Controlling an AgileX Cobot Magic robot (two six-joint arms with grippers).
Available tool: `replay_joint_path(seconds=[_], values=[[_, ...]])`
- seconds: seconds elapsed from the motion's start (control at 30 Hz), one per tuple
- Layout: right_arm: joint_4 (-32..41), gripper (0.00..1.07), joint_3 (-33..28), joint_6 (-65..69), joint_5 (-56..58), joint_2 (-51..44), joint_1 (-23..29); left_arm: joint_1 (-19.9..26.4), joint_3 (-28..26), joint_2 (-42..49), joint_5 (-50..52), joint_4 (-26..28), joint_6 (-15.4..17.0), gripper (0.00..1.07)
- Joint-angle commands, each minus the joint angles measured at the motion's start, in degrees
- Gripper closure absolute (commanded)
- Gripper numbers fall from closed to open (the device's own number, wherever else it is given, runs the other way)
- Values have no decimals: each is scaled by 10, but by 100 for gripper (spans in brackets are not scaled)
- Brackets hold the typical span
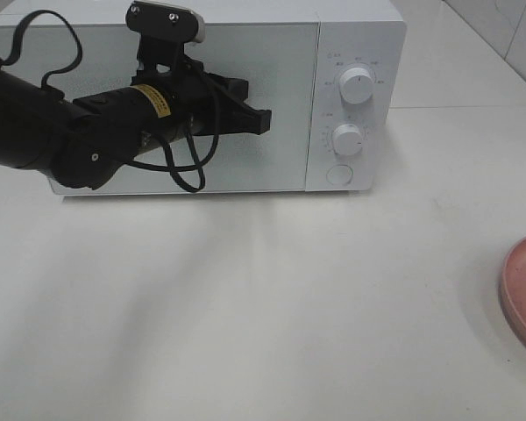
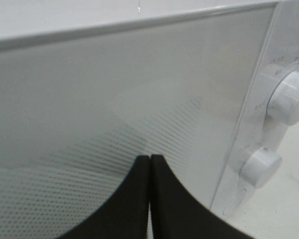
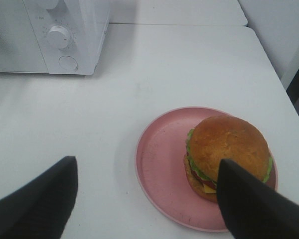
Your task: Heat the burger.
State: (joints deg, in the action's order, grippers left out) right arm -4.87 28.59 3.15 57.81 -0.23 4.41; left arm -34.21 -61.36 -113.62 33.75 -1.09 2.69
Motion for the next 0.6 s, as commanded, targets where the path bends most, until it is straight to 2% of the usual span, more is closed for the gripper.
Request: replay_joint_path(seconds=[0.03, 0.27, 0.37, 0.43, 0.5, 0.53, 0.57, 0.6], values=[[3, 31, -1, -5, -5, -14, -4, 15, -32, -7, 11, 68, -5, 106], [3, 31, -1, -5, -5, -14, -4, -9, -30, 26, -105, 48, 0, 106], [3, 31, -1, -5, -5, -14, -4, -36, -30, 57, -182, 38, -11, 106], [3, 31, -1, -5, -5, -14, -4, -40, -30, 65, -197, 38, -17, 106], [3, 31, -1, -5, -5, -14, -4, -57, -30, 89, -278, 40, -22, 97], [3, 31, -1, -5, -5, -14, -4, -57, -30, 89, -278, 40, -22, 97], [3, 31, -1, -5, -5, -14, -4, -58, -30, 94, -301, 40, -22, 78], [3, 31, -1, -5, -5, -14, -4, -58, -30, 94, -301, 40, -22, 78]])
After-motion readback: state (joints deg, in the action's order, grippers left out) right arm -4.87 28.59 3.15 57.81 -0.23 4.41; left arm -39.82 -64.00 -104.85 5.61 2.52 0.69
